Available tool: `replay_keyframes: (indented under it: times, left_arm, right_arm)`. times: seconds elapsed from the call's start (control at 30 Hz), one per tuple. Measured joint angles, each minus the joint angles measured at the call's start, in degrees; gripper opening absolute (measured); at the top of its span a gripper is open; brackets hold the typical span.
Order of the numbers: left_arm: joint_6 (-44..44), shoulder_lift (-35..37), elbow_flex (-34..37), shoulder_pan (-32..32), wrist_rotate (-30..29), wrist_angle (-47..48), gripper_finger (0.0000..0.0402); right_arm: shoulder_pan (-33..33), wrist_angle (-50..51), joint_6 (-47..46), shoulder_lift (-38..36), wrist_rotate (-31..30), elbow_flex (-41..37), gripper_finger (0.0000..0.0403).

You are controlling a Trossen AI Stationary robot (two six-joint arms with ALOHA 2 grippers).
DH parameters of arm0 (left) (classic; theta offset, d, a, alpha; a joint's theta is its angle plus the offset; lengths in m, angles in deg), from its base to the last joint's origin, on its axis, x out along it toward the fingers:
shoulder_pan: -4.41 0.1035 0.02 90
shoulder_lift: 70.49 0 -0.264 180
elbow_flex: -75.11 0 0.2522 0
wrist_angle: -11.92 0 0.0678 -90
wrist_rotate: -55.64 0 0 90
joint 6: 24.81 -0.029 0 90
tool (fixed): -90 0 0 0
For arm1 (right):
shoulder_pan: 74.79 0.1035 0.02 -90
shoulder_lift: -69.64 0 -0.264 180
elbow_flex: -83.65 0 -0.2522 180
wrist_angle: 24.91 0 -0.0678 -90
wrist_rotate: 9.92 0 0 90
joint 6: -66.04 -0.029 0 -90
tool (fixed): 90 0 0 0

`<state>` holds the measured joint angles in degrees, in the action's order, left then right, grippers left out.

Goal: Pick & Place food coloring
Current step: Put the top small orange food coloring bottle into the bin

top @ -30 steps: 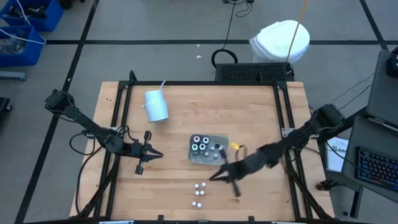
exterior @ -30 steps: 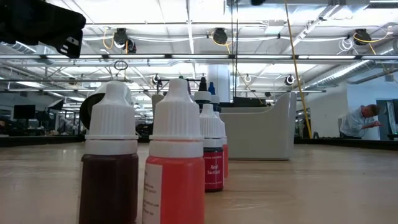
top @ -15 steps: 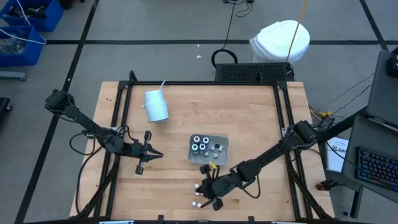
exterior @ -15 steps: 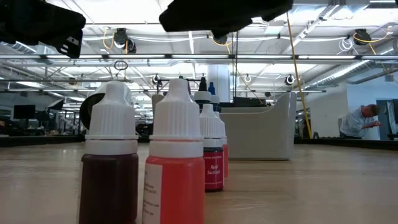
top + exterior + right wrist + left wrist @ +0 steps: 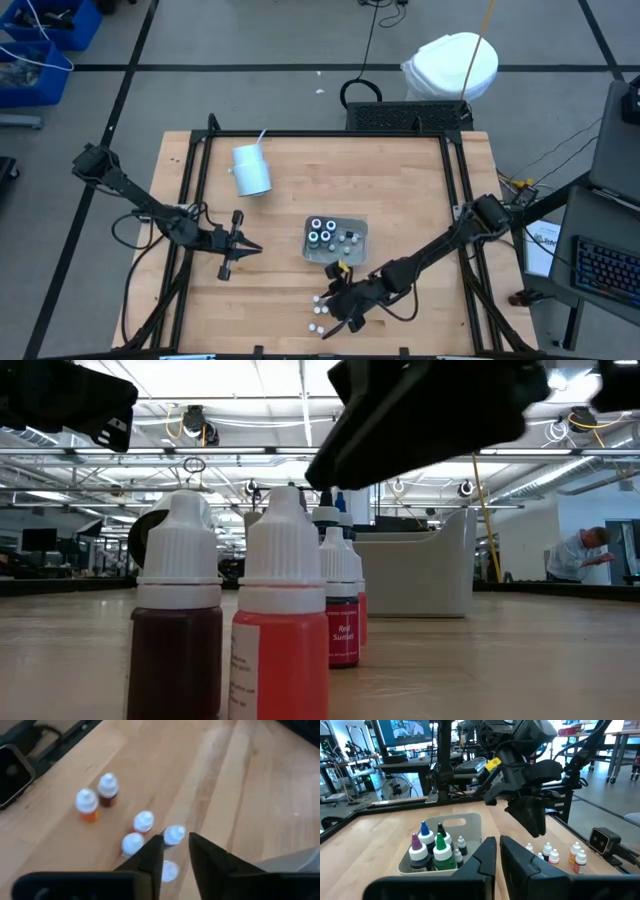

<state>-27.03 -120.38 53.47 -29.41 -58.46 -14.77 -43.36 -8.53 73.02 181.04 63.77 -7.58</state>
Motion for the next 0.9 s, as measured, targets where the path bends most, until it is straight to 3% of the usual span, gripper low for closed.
replay_keyframes:
  times: [0.4,0.67,0.9]
  left_arm:
    - [0.44,0.00,0.00,0.00,0.01,0.14,0.0033]
    - [-0.31,0.00,0.00,0.00,-0.01,0.16,0.0033]
    - [-0.45,0.00,0.00,0.00,-0.01,0.18,0.0033]
  right_arm:
    - [1.19,-1.40,1.71,0.13,-0.08,-0.49,0.0172]
    - [-1.59,-1.49,-2.17,0.19,5.89,-1.84,0.0178]
    - [-2.54,-1.84,-2.64,0.19,6.00,-2.01,0.0178]
